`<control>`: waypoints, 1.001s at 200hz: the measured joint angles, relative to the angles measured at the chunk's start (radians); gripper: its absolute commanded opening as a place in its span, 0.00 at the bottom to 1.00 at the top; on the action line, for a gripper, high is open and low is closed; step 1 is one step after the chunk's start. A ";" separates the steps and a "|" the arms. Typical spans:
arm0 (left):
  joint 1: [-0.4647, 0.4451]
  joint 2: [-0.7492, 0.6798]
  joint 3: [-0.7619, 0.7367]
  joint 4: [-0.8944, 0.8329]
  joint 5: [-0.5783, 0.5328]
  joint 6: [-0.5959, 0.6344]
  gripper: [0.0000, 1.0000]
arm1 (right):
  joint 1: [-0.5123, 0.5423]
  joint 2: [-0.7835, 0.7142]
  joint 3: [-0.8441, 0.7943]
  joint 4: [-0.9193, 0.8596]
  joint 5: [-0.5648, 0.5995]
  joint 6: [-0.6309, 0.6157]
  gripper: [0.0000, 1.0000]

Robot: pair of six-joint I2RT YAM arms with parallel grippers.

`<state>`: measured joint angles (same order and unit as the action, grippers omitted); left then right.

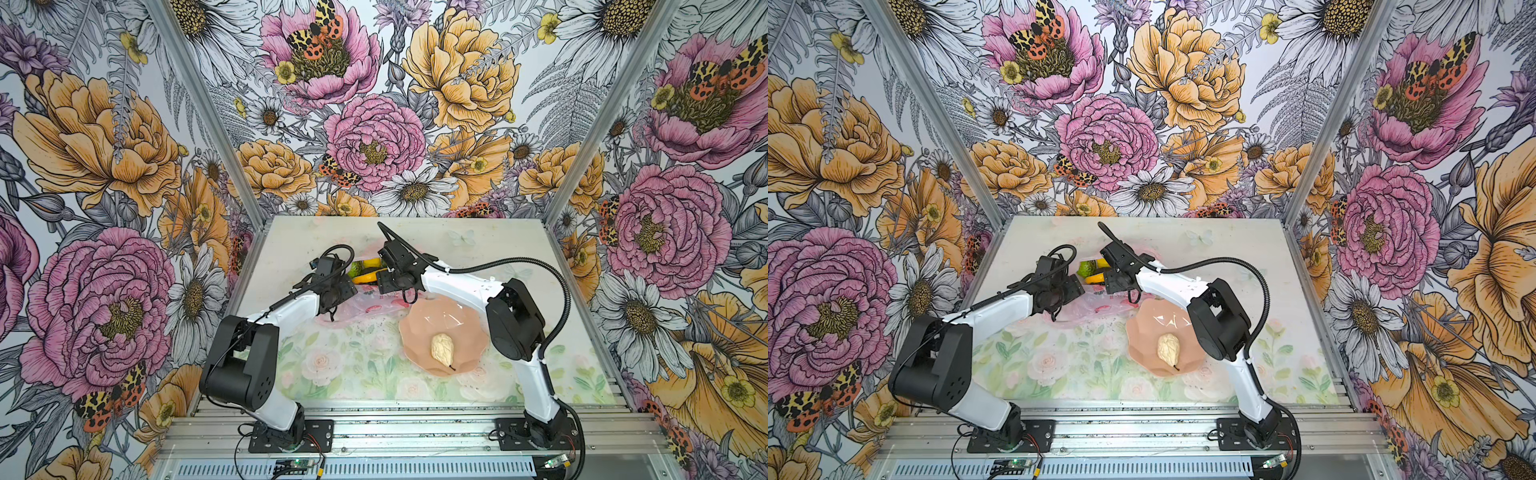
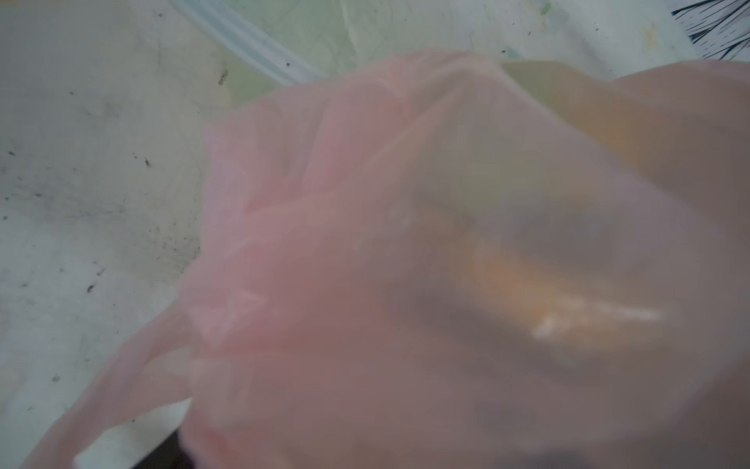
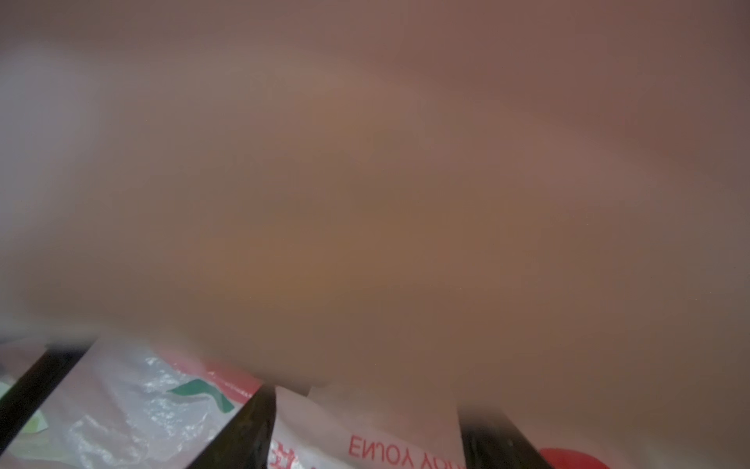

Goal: Take the fake fruits out of the plastic bag
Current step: 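Move the right gripper back into the bag above the grapes and banana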

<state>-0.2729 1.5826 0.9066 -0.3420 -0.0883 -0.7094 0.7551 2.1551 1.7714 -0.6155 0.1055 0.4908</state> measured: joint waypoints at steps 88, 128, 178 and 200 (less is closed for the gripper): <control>-0.026 -0.072 -0.129 0.034 0.026 0.008 0.24 | -0.018 -0.001 -0.058 0.015 0.014 -0.012 0.72; -0.043 -0.116 -0.203 0.073 0.048 0.027 0.15 | -0.038 0.000 -0.058 0.016 0.014 -0.011 0.72; -0.041 -0.107 -0.229 0.107 0.060 0.035 0.10 | -0.072 0.000 -0.058 0.015 0.002 -0.010 0.73; -0.037 -0.091 -0.238 0.120 0.069 0.035 0.09 | -0.098 0.002 -0.058 0.016 -0.024 -0.003 0.72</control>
<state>-0.3099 1.4918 0.6689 -0.2222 -0.0189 -0.6739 0.6567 2.1571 1.7134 -0.5999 0.0814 0.4881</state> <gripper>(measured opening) 0.093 0.725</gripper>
